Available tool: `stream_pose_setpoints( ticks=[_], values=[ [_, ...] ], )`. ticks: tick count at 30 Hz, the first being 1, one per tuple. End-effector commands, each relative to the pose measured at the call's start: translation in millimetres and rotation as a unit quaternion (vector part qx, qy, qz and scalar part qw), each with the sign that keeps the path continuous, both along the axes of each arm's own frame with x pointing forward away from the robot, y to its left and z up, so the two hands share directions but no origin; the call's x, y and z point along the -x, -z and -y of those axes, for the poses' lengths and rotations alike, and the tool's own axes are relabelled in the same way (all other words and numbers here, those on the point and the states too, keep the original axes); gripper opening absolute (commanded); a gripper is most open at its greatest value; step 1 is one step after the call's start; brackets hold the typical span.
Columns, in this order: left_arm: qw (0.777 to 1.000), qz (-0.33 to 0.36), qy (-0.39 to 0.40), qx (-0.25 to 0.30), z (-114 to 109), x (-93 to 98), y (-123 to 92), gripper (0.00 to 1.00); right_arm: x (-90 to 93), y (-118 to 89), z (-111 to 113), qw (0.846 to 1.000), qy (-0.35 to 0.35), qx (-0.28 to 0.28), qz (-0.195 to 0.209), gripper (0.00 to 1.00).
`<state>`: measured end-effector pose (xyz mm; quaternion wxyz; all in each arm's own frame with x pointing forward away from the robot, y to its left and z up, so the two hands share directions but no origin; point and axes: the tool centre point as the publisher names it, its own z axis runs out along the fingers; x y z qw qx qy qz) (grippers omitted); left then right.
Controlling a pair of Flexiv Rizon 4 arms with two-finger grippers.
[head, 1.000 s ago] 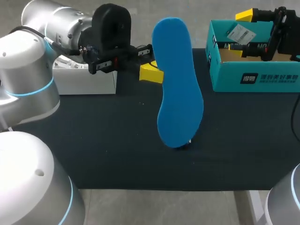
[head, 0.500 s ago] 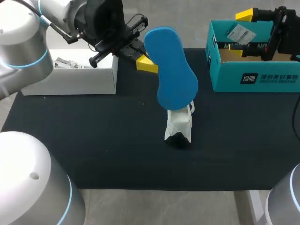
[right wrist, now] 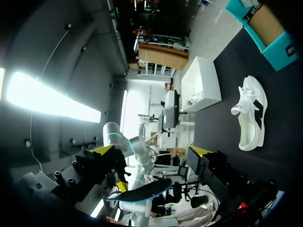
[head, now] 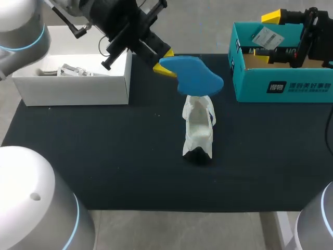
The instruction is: Take the shoe out of the shoebox, open the shoe tongue, remove and reinsert the insole, then place the shoe into the shoebox
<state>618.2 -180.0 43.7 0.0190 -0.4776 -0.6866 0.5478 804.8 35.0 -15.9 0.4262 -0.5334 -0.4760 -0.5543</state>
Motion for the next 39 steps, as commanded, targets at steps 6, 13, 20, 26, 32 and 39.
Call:
stream_pose_setpoints(
  ticks=[6,13,20,26,32,39],
  values=[
    [0.974,0.224,-0.031,-0.003,2.4,-14.4,11.3,0.00,-0.7,0.0,-1.5,1.000,0.001,0.000,-0.001,1.00],
    [0.940,0.334,-0.060,0.012,10.3,-35.9,34.6,0.00,-0.7,0.0,-1.5,1.000,0.001,0.000,-0.001,1.00],
    [0.927,0.364,-0.082,0.049,17.5,-49.7,50.8,0.00,-0.7,0.0,-1.5,1.000,0.001,0.000,-0.001,1.00],
    [0.909,0.411,-0.067,0.034,23.4,-71.7,69.1,0.00,-0.7,0.0,-1.5,1.000,0.001,0.000,-0.001,1.00],
    [0.895,0.439,-0.076,0.037,33.7,-91.7,76.6,0.00,-0.4,2.1,-3.7,1.000,0.000,-0.001,-0.006,1.00],
    [0.878,0.467,-0.094,0.055,49.5,-109.2,84.2,0.00,-1.8,3.7,-18.0,1.000,-0.011,0.013,-0.016,1.00]
  ],
)
